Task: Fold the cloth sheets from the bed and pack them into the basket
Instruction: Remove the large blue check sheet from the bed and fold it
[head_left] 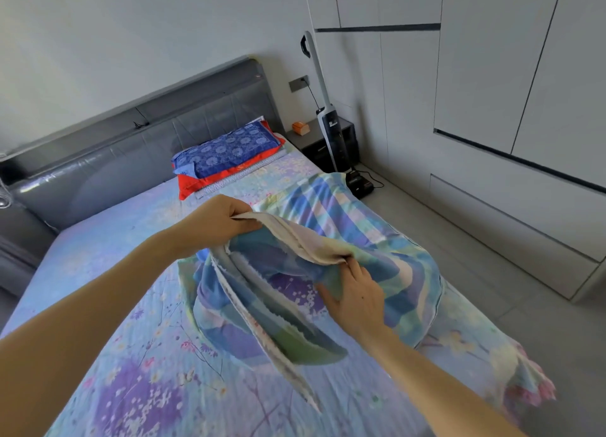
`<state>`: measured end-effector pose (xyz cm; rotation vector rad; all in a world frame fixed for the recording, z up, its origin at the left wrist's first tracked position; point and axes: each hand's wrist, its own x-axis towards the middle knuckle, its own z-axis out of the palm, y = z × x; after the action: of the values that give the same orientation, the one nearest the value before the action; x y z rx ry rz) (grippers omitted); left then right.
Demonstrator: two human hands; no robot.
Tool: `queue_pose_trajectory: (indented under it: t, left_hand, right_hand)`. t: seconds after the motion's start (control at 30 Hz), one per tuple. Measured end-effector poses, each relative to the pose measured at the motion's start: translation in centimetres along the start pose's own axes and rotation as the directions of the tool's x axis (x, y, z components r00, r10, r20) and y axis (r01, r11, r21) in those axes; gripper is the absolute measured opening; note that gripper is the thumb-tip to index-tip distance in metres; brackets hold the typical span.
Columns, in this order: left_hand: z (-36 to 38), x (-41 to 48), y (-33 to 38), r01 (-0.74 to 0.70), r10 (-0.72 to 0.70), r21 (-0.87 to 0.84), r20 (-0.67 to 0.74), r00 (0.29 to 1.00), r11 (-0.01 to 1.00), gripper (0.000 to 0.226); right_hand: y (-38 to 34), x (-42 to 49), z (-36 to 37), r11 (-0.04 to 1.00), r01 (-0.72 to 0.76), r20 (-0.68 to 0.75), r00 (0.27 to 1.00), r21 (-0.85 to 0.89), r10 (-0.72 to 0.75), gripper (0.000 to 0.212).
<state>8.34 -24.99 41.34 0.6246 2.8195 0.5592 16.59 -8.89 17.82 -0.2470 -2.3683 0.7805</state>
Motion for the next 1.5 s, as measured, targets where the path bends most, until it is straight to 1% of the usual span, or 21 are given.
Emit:
queue_pose_trajectory:
  t: [0.07, 0.13, 0.23, 0.33, 0.37, 0.43, 0.5, 0.63, 0.7, 0.77, 0.83, 0.9, 0.97, 1.07, 1.2, 1.23, 1.27, 1.3, 1.4, 1.47, 1.5]
  left_hand:
    - [0.5, -0.4, -0.3, 0.014, -0.015, -0.032, -0.035, 0.999, 0.999, 0.042]
    - [0.7, -0.6, -0.6, 0.02, -0.024, -0.09, -0.047, 0.999, 0.996, 0.046]
    - [0.4, -1.3, -0.6, 0.002, -0.01, -0.192, -0.041, 0.999, 0.981, 0.039]
    - [-0.6, -2.1, -0.6, -0.046, 0.027, -0.217, -0.089, 0.996, 0.975, 0.038]
    - [-1.2, -2.4, -0.8, -0.057, 0.033, -0.229, -0.106, 0.994, 0.972, 0.036]
    - [-2.3, -3.0, -1.4, -0.072, 0.043, -0.263, -0.117, 0.992, 0.962, 0.028]
    - [-3.0, -3.7, -2.3, -0.066, 0.034, -0.267, -0.122, 0.992, 0.961, 0.026]
    - [-3.1, -4.9, -3.5, -0.075, 0.031, -0.334, -0.134, 0.991, 0.94, 0.028]
    - [-2.8, -5.3, -3.2, -0.1, 0.059, -0.321, -0.137, 0.989, 0.942, 0.034]
    - [-2.5, -5.5, -2.7, -0.125, 0.091, -0.305, -0.123, 0.988, 0.944, 0.044]
    - [-2.3, -5.9, -2.1, -0.146, 0.12, -0.314, -0.1, 0.988, 0.938, 0.049]
    - [-2.2, -6.1, -1.5, -0.155, 0.135, -0.318, -0.084, 0.987, 0.935, 0.052]
    - [-2.1, -6.1, -1.1, -0.162, 0.144, -0.326, -0.078, 0.987, 0.932, 0.054]
    - [-1.8, -5.7, -1.0, -0.163, 0.139, -0.31, -0.096, 0.986, 0.937, 0.05]
    - [-2.1, -5.4, -1.5, -0.163, 0.138, -0.287, -0.109, 0.985, 0.944, 0.037]
    - [-2.4, -5.5, -1.9, -0.16, 0.132, -0.3, -0.11, 0.985, 0.94, 0.032]
    - [-2.6, -5.5, -2.5, -0.155, 0.123, -0.319, -0.116, 0.986, 0.935, 0.03]
    - [-2.8, -5.6, -3.1, -0.15, 0.112, -0.336, -0.129, 0.985, 0.93, 0.03]
    - [-3.4, -5.9, -5.4, -0.134, 0.087, -0.343, -0.148, 0.985, 0.93, 0.028]
    - [-3.5, -6.1, -7.3, -0.116, 0.081, -0.295, -0.131, 0.988, 0.949, 0.027]
    - [-3.4, -6.2, -8.3, -0.113, 0.081, -0.28, -0.122, 0.989, 0.953, 0.03]
  right_hand:
    - [-1.9, -0.5, 0.5, 0.991, -0.108, 0.009, 0.994, -0.085, 0.109, 0.083]
    - [-2.8, -0.8, 1.2, 0.974, -0.151, -0.015, 0.988, -0.171, 0.151, 0.085]
    - [-3.2, -0.5, 2.2, 0.956, -0.215, -0.088, 0.976, -0.199, 0.202, 0.066]
    - [-2.7, -1.2, 2.9, 0.97, -0.156, -0.231, 0.967, -0.186, 0.111, 0.022]
    - [-2.4, -1.7, 2.8, 0.977, -0.119, -0.25, 0.966, -0.179, 0.071, 0.015]
    - [-2.0, -2.8, 2.1, 0.987, -0.054, -0.276, 0.961, -0.152, 0.01, 0.011]
    - [-1.9, -3.3, 0.8, 0.994, -0.05, -0.318, 0.948, -0.097, 0.017, 0.009]
    - [-3.1, -3.9, -0.7, 0.992, -0.113, -0.263, 0.957, 0.064, 0.126, 0.016]
    - [-4.6, -4.7, -0.1, 0.982, -0.189, -0.182, 0.966, 0.0, 0.186, 0.035]
    - [-6.1, -5.5, 1.4, 0.953, -0.285, -0.089, 0.957, -0.102, 0.277, 0.067]
    - [-7.4, -6.2, 2.7, 0.923, -0.339, -0.123, 0.939, -0.18, 0.321, 0.092]
    - [-8.8, -6.2, 3.0, 0.899, -0.386, -0.141, 0.921, -0.208, 0.363, 0.097]
    - [-9.9, -5.9, 2.8, 0.889, -0.419, -0.108, 0.908, -0.186, 0.406, 0.084]
    - [-10.5, -6.0, 3.1, 0.878, -0.47, 0.061, 0.878, -0.085, 0.476, 0.062]
    - [-9.4, -5.0, 4.5, 0.837, -0.548, 0.084, 0.835, 0.018, 0.544, 0.034]
    - [-8.9, -4.9, 4.6, 0.832, -0.554, 0.049, 0.832, 0.037, 0.552, 0.015]
    - [-8.2, -4.9, 4.9, 0.839, -0.54, -0.038, 0.839, 0.062, 0.543, 0.012]
    - [-7.5, -5.1, 5.0, 0.858, -0.51, -0.101, 0.852, 0.069, 0.514, 0.025]
    - [-4.3, -6.9, 3.6, 0.913, -0.408, -0.242, 0.885, 0.005, 0.397, 0.026]
    - [-2.4, -6.8, 1.5, 0.909, -0.408, -0.34, 0.846, 0.082, 0.41, 0.036]
    - [-1.4, -6.3, 0.2, 0.893, -0.43, -0.332, 0.83, 0.13, 0.448, 0.036]
